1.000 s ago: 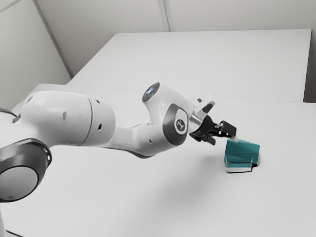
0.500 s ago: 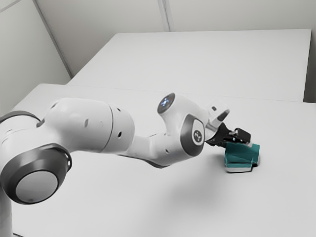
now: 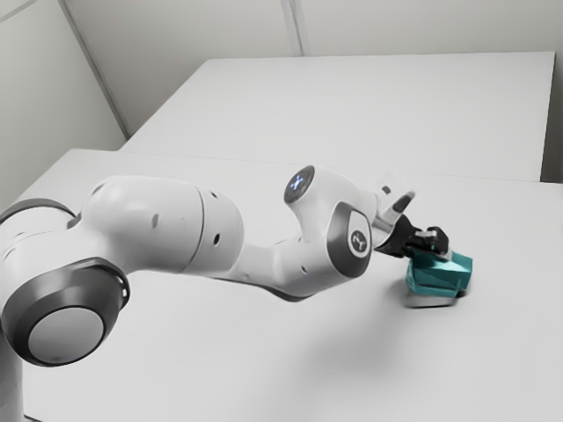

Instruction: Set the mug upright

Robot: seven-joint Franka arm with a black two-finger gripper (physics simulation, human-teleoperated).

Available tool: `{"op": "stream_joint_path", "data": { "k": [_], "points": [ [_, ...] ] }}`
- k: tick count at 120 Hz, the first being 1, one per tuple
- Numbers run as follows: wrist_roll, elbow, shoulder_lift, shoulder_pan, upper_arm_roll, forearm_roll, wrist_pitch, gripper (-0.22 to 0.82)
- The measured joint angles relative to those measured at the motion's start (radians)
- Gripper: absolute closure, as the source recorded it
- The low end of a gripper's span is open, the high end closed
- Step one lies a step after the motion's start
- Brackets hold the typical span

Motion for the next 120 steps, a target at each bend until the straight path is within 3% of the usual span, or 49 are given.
{"op": "stream_joint_path", "data": {
  "k": [47, 93, 109, 120],
  "points": [
    [0.014, 0.060, 0.018, 0.000, 0.002, 0.043, 0.002, 0.70],
    [0.021, 0.096, 0.018, 0.000, 0.022, 0.116, -0.003, 0.75],
    [0.022, 0.072, -0.042, 0.002, 0.055, 0.127, -0.064, 0.75],
    [0.020, -0.029, -0.136, 0.023, 0.073, 0.156, -0.134, 0.76]
  ]
}}
